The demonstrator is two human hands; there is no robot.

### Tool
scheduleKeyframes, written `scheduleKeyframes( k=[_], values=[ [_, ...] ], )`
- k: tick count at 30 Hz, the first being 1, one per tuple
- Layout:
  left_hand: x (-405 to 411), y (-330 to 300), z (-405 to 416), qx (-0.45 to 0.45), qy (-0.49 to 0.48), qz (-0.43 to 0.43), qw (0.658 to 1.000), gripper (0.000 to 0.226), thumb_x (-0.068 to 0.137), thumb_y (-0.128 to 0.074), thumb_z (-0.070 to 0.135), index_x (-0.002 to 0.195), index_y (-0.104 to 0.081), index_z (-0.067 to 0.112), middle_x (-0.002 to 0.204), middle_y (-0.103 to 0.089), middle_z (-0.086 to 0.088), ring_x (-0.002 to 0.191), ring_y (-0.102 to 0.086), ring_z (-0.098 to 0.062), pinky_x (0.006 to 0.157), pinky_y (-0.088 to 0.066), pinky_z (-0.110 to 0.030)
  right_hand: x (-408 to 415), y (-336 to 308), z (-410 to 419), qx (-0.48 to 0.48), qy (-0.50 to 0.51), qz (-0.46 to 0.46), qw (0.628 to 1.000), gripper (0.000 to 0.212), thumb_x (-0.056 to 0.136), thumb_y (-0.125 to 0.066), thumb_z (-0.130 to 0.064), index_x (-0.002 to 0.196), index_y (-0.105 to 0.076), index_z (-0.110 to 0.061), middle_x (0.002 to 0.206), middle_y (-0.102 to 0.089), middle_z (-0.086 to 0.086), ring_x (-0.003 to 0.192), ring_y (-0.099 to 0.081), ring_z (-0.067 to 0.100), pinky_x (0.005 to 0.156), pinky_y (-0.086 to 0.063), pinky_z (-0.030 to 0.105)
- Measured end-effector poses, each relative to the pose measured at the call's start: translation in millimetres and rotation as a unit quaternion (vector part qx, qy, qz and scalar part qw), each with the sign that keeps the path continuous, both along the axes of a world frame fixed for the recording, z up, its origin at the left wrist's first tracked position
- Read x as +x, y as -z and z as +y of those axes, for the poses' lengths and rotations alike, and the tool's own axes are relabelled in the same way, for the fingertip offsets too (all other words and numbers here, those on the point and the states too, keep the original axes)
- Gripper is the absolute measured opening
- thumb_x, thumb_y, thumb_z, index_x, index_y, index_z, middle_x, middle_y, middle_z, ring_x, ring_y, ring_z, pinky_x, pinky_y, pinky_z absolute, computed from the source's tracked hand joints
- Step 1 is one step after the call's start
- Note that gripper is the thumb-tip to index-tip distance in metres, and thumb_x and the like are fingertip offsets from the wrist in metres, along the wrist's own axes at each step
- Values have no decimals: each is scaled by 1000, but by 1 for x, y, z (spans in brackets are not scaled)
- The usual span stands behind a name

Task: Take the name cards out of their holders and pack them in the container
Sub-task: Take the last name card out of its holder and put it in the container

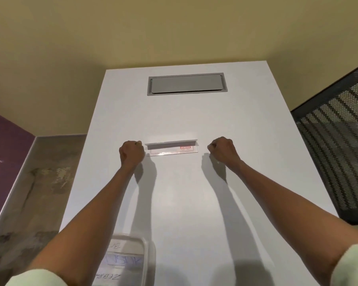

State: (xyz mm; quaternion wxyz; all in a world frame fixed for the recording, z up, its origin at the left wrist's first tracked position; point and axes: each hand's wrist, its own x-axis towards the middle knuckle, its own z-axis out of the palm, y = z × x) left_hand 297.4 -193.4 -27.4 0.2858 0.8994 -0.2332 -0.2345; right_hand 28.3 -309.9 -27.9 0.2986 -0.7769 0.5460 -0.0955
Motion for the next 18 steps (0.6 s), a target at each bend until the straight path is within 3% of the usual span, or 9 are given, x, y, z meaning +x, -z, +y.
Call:
scheduleKeyframes(
  k=[3, 5, 7, 10, 12, 16, 18],
  values=[
    [7, 7, -11, -7, -47, 47, 998, 36, 93, -47, 26, 95, -67, -5, 104, -68, -25, 102, -64, -40, 86, -51, -37, 16, 6, -16, 29, 40, 6, 999, 32, 82, -51, -5, 55, -34, -6, 58, -31, 12, 62, -30, 23, 55, -28, 31],
    [12, 13, -18, -27, -67, 95, 993, 37, 90, -49, 24, 88, -65, -9, 101, -70, -26, 100, -67, -41, 92, -54, -42, 25, 8, -27, 83, 71, 10, 994, 31, 87, -53, -12, 58, -42, -9, 60, -39, 11, 65, -39, 25, 57, -35, 29],
    [13, 19, -20, -48, -98, 156, 982, 27, 86, -52, 28, 82, -62, 3, 97, -68, -23, 92, -66, -36, 95, -53, -48, 32, 7, -35, 139, 95, 7, 986, 18, 89, -53, -19, 74, -53, -9, 75, -52, 12, 74, -48, 26, 66, -42, 29],
    [12, 25, -23, -49, -138, 203, 968, 20, 81, -57, 32, 70, -51, 16, 61, -62, -4, 78, -54, -27, 84, -54, -46, 46, 11, -42, 147, 126, -10, 981, 14, 82, -54, -13, 71, -49, -6, 71, -54, 12, 69, -49, 24, 57, -38, 26],
    [12, 23, -25, -47, -156, 217, 962, 22, 79, -60, 26, 62, -51, 14, 42, -56, 0, 68, -52, -27, 70, -49, -36, 53, 15, -42, 157, 124, -14, 980, 10, 80, -53, -11, 73, -49, -6, 71, -52, 13, 67, -47, 23, 63, -38, 27],
    [11, 22, -28, -53, -179, 232, 955, 23, 76, -64, 13, 55, -55, 10, 56, -59, -10, 50, -49, -23, 51, -44, -25, 60, 18, -41, 169, 118, -7, 979, 6, 82, -55, -10, 77, -54, -8, 74, -54, 12, 68, -49, 24, 68, -42, 29],
    [11, 23, -28, -54, -173, 235, 955, 20, 75, -66, 13, 56, -59, 10, 61, -63, -10, 52, -51, -22, 55, -46, -27, 62, 19, -41, 171, 122, -9, 978, 6, 84, -55, -11, 80, -55, -7, 73, -56, 13, 70, -51, 25, 70, -44, 29]
  ],
)
